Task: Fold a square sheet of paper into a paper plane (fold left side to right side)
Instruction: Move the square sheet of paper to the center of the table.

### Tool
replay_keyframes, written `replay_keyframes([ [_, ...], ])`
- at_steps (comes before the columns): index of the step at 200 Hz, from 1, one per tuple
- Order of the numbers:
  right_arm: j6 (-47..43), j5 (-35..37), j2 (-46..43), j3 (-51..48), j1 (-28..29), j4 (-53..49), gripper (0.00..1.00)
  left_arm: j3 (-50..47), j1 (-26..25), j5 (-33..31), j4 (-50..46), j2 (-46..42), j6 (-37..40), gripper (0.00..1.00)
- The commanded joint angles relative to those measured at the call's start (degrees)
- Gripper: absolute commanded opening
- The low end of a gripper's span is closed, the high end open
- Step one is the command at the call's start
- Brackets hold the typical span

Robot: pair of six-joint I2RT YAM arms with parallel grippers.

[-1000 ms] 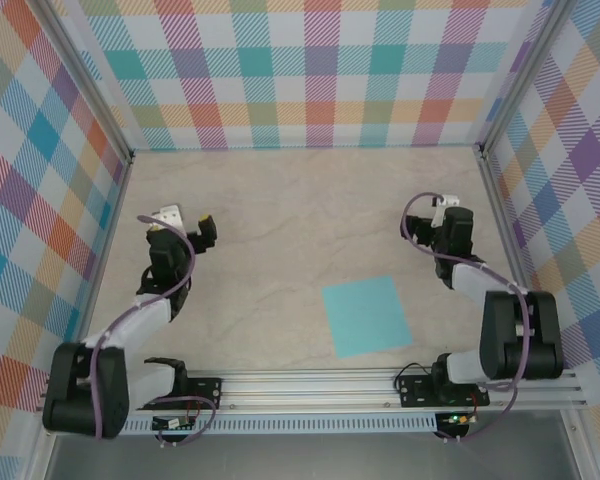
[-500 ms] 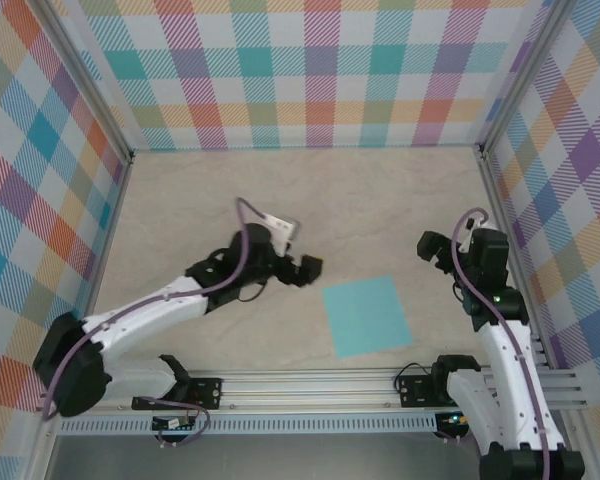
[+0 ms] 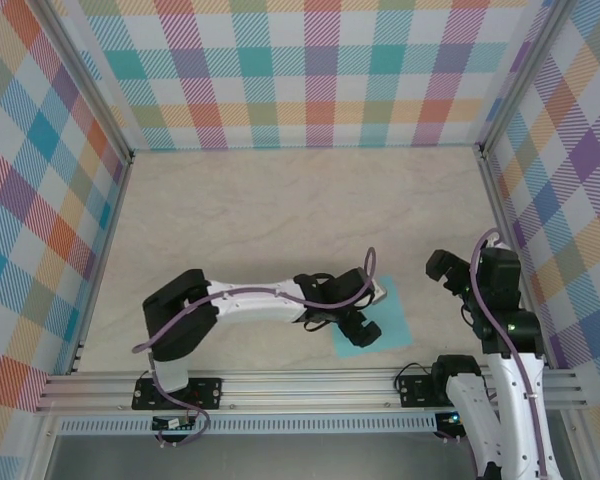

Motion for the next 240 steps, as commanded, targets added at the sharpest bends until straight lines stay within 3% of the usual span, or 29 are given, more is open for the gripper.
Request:
replay_keyframes([
  [1, 1.0, 1.1, -0.4, 1.6, 0.0, -2.2, 1.0, 4.1, -0.6, -1.9, -8.0, 3.7, 4.0, 1.0],
  [63, 1.2, 2.2, -0.5, 1.8, 0.1, -2.4, 1.0, 5.1, 1.0, -4.4, -9.9, 7.6, 9.1, 1.0],
  [125, 1.4, 2.2, -0.7, 1.3, 0.1, -2.2, 1.0, 0.2, 8.4, -4.2, -10.3, 5.6, 16.3, 1.0],
  [150, 1.6, 1.9, -0.9, 1.2, 0.1, -2.4, 1.0, 0.0, 13.3, 0.7, -11.6, 4.3, 20.4, 1.0],
  [171, 1.8, 1.7, -1.4, 0.9, 0.0, -2.4, 1.0, 1.5, 17.0, 3.8, -12.7, 4.2, 23.5, 1.0],
  [201, 1.8, 0.5, -1.7, 0.0, 0.1, -1.9, 1.0, 6.6, 19.7, 3.2, -16.6, 7.0, 29.8, 0.99],
  [240, 2.4, -3.7, -0.4, -2.3, 0.1, -0.3, 1.0, 7.7, 22.3, 3.1, -17.2, 4.6, 31.7, 0.99],
])
